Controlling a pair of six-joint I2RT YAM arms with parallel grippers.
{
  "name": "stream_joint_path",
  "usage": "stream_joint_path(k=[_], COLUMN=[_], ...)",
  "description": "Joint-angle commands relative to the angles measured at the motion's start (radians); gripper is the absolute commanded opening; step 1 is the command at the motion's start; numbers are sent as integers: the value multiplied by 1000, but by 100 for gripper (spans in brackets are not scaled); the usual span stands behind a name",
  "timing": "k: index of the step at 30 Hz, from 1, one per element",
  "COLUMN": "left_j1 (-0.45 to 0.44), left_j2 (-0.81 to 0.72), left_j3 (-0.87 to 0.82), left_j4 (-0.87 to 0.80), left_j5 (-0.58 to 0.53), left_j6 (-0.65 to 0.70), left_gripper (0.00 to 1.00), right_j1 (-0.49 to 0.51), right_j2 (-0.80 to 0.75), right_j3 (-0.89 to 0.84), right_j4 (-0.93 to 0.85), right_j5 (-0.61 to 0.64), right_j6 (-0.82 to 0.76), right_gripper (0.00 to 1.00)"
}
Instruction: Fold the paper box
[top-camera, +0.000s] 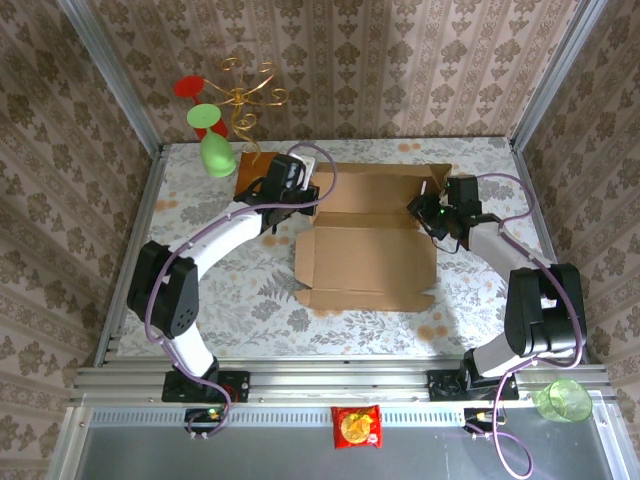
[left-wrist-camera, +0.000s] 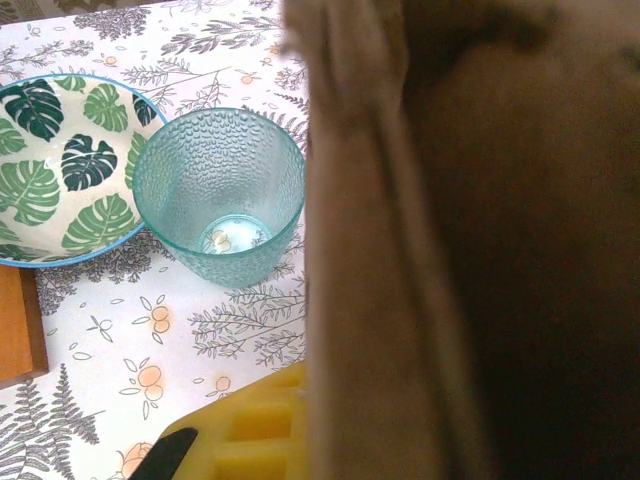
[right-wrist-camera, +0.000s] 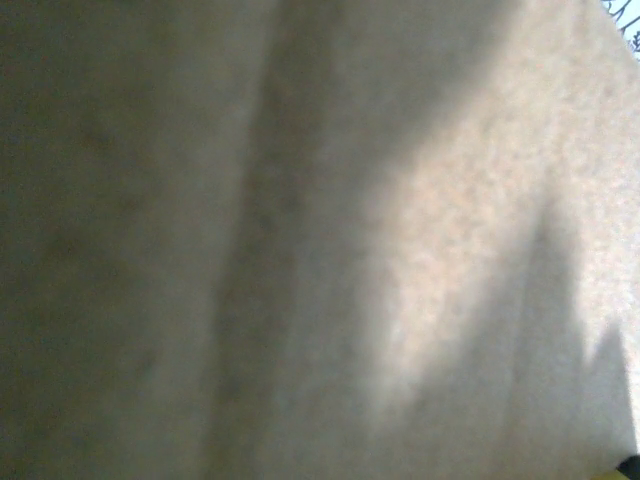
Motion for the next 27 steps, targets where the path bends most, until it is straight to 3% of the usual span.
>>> stream_joint_path(k=[1, 9, 16, 21, 25, 27], left_j1=[2, 16, 44, 76, 103, 114], left_j2=[8, 8, 3, 0, 10, 16], left_j3=[49, 61, 73, 98, 123, 133], left_j4=[20, -7, -34, -59, -79, -85], left_j5=[52, 58, 72, 152, 219, 253], left_j6=[-34, -30, -20, -1, 7, 9], left_gripper=[0, 0, 0, 0, 0, 0], right_j1=[12, 9, -66, -186, -252, -313], right_j2=[8, -60, -281, -395, -339, -288], right_j3=[23, 82, 152, 218, 294, 308], right_j4=[14, -109, -243, -278, -279, -231], right_j5=[-6, -25, -56, 5, 82, 45], right_j6=[5, -76, -180, -195, -158, -133], right_gripper=[44, 52, 55, 45, 43, 36])
